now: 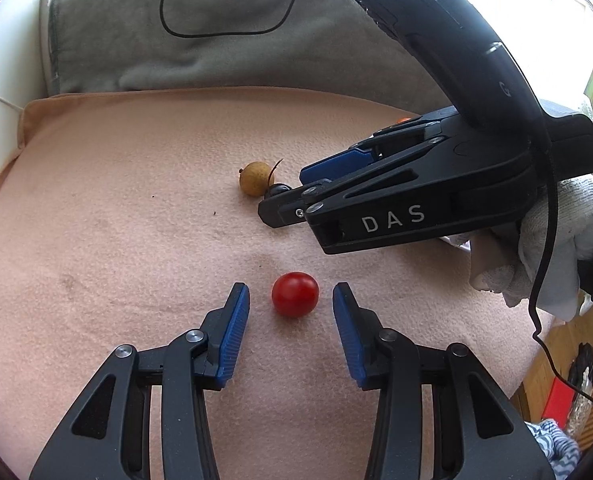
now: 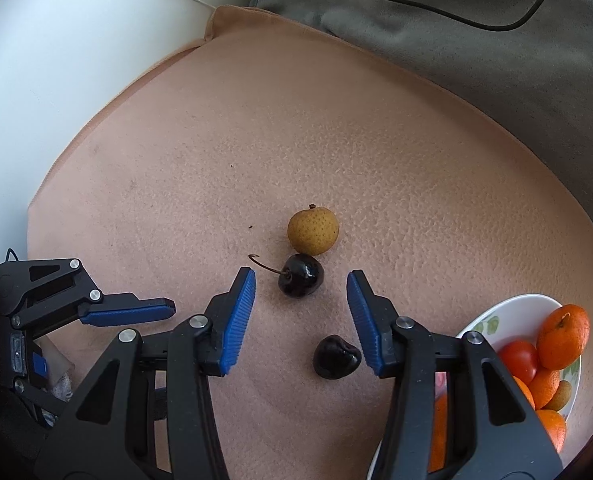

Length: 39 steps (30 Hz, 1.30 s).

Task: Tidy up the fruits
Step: 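Close the right gripper on the dark cherry while the left gripper closes on the cherry tomato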

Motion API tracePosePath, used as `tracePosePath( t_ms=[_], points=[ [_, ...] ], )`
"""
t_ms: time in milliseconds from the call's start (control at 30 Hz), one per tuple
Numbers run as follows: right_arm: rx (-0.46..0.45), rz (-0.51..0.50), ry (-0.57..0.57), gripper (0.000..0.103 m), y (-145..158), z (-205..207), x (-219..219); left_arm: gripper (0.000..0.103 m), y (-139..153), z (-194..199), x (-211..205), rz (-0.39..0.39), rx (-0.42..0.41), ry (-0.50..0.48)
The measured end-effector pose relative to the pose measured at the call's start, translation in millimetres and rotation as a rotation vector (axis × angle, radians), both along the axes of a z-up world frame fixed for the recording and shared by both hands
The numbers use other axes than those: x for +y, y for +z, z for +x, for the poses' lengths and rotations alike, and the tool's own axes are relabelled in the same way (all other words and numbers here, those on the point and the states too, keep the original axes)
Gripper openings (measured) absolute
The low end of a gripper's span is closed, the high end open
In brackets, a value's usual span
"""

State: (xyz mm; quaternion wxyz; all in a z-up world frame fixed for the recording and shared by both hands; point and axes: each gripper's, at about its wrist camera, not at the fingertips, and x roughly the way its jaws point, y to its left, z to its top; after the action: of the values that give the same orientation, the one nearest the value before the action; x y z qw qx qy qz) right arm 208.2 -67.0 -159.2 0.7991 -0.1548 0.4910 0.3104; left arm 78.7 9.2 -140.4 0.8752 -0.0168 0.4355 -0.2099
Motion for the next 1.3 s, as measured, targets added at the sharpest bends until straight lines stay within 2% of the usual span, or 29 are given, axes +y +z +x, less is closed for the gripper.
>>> tracePosePath(
  t_ms=[267, 333, 500, 1200, 1300],
  points=[
    [-0.003, -0.021, 0.009, 0.049, -3.8, 2.9, 4.0, 0.042, -2.8, 2.6, -1.1, -0.004, 0.002, -0.001],
    [0.002, -0.026, 0.012, 0.043, -6.1, 3.9, 6.6, 0.042, -3.8, 3.1, -1.3, -0.004, 0.004, -0.001],
    [0.005, -0.033, 0.014, 0.043, -9.7, 5.3, 11.7, 0.042, -5.6, 3.2, 0.3, -0.011, 0.013, 0.005],
    [-0.012, -0.063, 0.022, 0.040, -12.4, 12.3, 25.1, 0.033, -12.0, 15.1, -1.5, -0.012, 0.020, 0.002],
    [-0.021, -0.070, 0.025, 0.034, -12.3, 12.6, 27.1, 0.030, -13.4, 16.6, -0.8, -0.013, 0.020, 0.007]
  ],
)
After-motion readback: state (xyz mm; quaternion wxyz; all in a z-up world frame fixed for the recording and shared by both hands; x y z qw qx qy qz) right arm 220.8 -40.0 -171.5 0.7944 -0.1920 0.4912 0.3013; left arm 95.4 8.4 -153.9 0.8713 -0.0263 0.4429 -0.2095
